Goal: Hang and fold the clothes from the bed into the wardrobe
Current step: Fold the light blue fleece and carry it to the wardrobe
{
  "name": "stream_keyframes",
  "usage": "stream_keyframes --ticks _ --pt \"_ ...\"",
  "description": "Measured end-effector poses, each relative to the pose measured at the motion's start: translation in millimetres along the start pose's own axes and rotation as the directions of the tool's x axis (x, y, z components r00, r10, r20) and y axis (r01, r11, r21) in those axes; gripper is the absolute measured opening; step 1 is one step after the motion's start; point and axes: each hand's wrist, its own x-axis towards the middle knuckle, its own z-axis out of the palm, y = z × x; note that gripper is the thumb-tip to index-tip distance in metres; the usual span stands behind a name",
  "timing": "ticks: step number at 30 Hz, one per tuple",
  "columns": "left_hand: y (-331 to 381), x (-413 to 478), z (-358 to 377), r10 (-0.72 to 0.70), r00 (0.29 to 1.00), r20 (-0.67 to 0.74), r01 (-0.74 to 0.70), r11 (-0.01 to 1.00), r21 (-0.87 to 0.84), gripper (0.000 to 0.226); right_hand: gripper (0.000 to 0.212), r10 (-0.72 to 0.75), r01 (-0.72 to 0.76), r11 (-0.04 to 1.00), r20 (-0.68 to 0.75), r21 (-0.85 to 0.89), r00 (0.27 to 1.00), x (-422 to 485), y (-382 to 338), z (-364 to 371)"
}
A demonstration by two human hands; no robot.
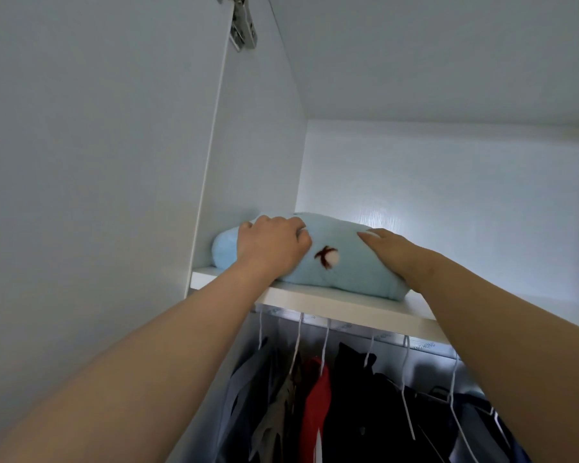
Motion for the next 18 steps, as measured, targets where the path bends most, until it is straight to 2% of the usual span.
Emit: stream_keyframes --ticks 3,7,11,13,16,18 --pt "-0.9 2.1 2.7 -0.019 1.000 -0.019 0.019 1.000 -0.021 0.038 0.043 0.006 -0.006 1.000 -0.010 0.019 1.000 2.4 1.6 0.9" --pt "-2.8 1.4 2.7 -0.017 1.000 -0.018 0.016 0.998 -0.067 0.038 0.041 0.042 -0.042 0.991 0.002 0.130 0.999 -1.0 5.2 1.5" --pt "-4.1 -0.5 -0.4 -0.010 1.000 -0.013 0.008 0.993 -0.116 0.038 0.035 0.012 -0.005 0.980 -0.033 0.199 0.999 -8.7 4.6 1.9" --pt "-3.8 -3.2 -3.2 0.000 1.000 -0.024 -0.003 0.989 -0.146 0.037 0.027 -0.012 0.029 0.979 -0.082 0.201 0.997 -14.8 2.0 1.3" --pt "-3.3 -7.6 -9.5 0.014 1.000 -0.022 -0.018 0.975 -0.222 0.035 0.036 -0.056 0.104 0.974 -0.226 0.204 0.972 -24.2 -1.6 -2.8" --pt "-2.9 -14.1 -15.4 0.011 1.000 -0.028 -0.019 0.953 -0.303 0.033 0.036 -0.113 0.183 0.967 -0.348 0.175 0.931 -37.9 -6.6 -2.7"
